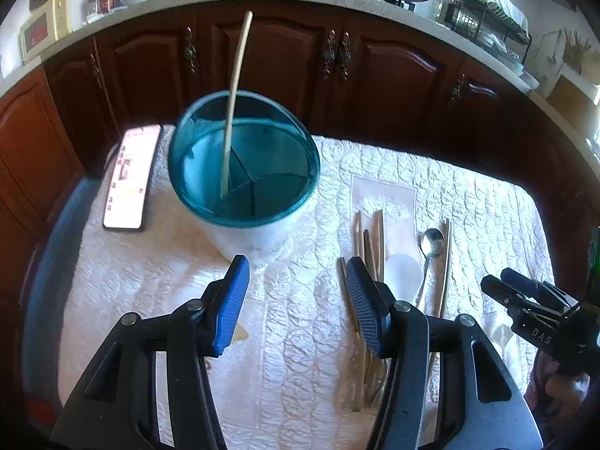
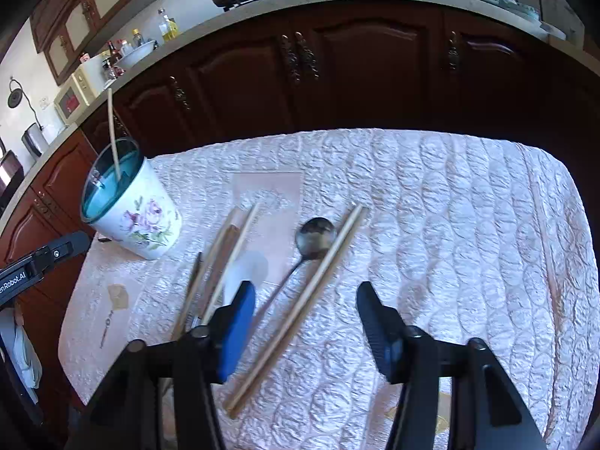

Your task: Organize utensils

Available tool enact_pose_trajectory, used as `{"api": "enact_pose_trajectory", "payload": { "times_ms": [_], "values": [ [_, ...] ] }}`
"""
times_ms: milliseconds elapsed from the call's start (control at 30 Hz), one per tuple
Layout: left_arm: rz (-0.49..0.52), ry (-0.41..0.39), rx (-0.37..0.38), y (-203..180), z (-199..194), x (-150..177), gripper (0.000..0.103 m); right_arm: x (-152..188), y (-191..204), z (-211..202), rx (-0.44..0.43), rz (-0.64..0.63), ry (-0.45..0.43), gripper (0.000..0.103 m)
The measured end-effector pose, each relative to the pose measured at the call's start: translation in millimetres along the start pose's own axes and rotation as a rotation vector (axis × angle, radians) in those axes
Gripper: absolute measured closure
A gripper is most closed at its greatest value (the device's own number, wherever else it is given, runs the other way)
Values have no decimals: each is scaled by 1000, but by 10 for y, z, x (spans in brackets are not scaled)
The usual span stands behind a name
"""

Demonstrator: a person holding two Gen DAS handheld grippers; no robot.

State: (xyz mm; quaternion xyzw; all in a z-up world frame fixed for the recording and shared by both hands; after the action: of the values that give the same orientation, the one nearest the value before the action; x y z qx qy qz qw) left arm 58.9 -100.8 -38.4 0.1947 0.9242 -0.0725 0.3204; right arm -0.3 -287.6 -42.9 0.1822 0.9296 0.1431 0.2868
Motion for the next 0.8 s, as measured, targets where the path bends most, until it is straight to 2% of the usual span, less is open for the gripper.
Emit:
{"api": "enact_pose_trajectory", "payload": {
  "times_ms": [133, 333, 400, 567, 667, 800],
  "values": [
    [-10, 39, 33, -42, 138, 92, 50, 51, -66, 65, 10, 2, 17, 44],
    [-36, 101, 132, -193, 383, 243, 50, 117, -149, 288, 2, 37, 64, 44],
    [-48, 121, 170, -258, 482, 259, 50, 90, -176, 397, -4, 66, 82, 51],
    [-28, 139, 196, -453, 667, 189, 50, -57, -184, 682, -24, 132, 126, 64],
    [-11, 150, 192, -540, 782, 130, 50, -167, -218, 857, -35, 185, 143, 73],
    [13, 186, 174, -634, 984, 75, 51, -305, -251, 1042, -51, 243, 156, 79]
  ]
}}
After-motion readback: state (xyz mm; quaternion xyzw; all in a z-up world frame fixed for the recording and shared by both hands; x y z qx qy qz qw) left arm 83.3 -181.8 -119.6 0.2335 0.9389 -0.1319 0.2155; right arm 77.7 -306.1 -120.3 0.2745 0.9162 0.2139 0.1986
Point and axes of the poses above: each gripper's, at about its wrist camera, not at the fingertips, and z roughly the way its jaws point, y to its left, x to its underside, the point moved 9 cm from there along z, roughly the way its jaws point, and after that the axes turned 12 degrees about z, right-handed, at the moved point
